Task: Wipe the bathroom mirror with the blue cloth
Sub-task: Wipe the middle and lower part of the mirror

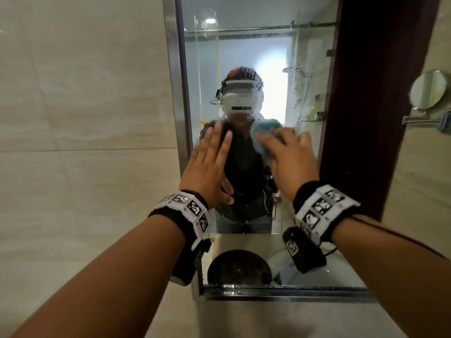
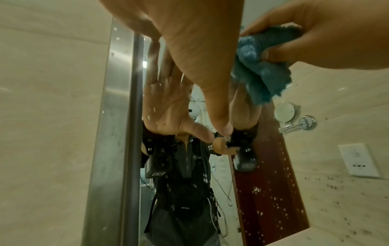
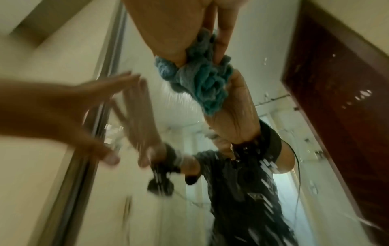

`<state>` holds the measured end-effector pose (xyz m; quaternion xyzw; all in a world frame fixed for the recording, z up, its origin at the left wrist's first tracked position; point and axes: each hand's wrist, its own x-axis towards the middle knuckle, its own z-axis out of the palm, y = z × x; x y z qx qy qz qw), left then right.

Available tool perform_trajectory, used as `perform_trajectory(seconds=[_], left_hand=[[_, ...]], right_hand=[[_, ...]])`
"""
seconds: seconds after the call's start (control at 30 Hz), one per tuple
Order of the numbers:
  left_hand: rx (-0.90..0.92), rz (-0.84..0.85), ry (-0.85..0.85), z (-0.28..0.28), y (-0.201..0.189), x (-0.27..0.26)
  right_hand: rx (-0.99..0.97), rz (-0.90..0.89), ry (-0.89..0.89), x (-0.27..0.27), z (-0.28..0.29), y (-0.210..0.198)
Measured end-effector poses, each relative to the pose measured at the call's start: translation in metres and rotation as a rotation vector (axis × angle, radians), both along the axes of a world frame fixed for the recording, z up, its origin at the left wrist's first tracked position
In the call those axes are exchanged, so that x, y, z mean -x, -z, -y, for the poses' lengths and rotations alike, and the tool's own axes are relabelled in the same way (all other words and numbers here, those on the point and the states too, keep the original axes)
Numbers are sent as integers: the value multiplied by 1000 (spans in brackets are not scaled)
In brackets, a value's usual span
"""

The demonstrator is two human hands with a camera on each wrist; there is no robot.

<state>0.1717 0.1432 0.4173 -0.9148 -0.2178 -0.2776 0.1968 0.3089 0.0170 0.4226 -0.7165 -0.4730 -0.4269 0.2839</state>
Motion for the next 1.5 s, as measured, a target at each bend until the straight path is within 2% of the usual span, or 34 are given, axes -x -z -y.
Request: perform_trajectory(seconds=[0.1, 0.17, 0.23, 0.33, 0.4, 0.43, 0.53, 0.6, 0.67, 0.77, 0.83, 0.9, 1.0, 1.03, 1.07, 1.1, 1.2, 1.27, 1.3, 1.4, 1.43, 1.5], left_hand=[[-23, 25, -68, -1, 6, -8], [-24, 32, -88, 0, 8, -9], [-26, 34, -91, -1, 9, -10], [-18, 29, -86, -2, 9, -10], [-9, 24, -87, -2, 9, -10], [-6, 18, -89, -1, 9, -10], [-21, 20, -103, 0, 9, -10], [-18, 27, -101, 0, 9, -10], [-9, 26, -91, 0, 9, -10], [-7, 13, -95, -1, 9, -10], [-11, 12, -95, -1, 9, -10], [-15, 20, -92, -2, 9, -10], [-18, 27, -90, -1, 9, -10], [-18, 28, -90, -1, 9, -10], [-17, 25, -92, 0, 9, -9], [-17, 20, -95, 1, 9, -9], [-20, 19, -101, 0, 10, -10], [-20, 18, -101, 0, 10, -10], [-21, 20, -101, -1, 10, -10], [-28, 25, -100, -2, 10, -10], [-34, 26, -102, -2, 11, -11], [-45, 44, -102, -1, 10, -12]], right_hand=[[273, 250, -99, -2, 0, 67], [399, 341, -141, -8, 11, 75], [344, 358, -102, -16, 17, 46], [47, 96, -24, -30, 27, -15], [-52, -6, -15, -30, 27, -20], [-32, -1, -22, -26, 25, -8], [232, 188, -54, -17, 17, 53], [417, 220, -35, -17, 25, 58], [329, 186, -9, -24, 31, 27], [-5, 29, -8, -41, 36, -26], [-97, -15, -6, -45, 36, -26], [-20, -4, 16, -38, 31, 11], [327, 79, -6, -21, 32, 71], [428, 86, -24, -21, 35, 70], [451, 92, -26, -23, 37, 60], [376, 63, -38, -28, 38, 46], [-24, -145, -44, -40, 43, 4], [-72, -151, 6, -41, 41, 10], [-15, -143, -1, -38, 39, 24], [338, -128, -50, -15, 31, 83], [413, -73, -49, -11, 31, 93], [486, 6, -52, -12, 33, 82]])
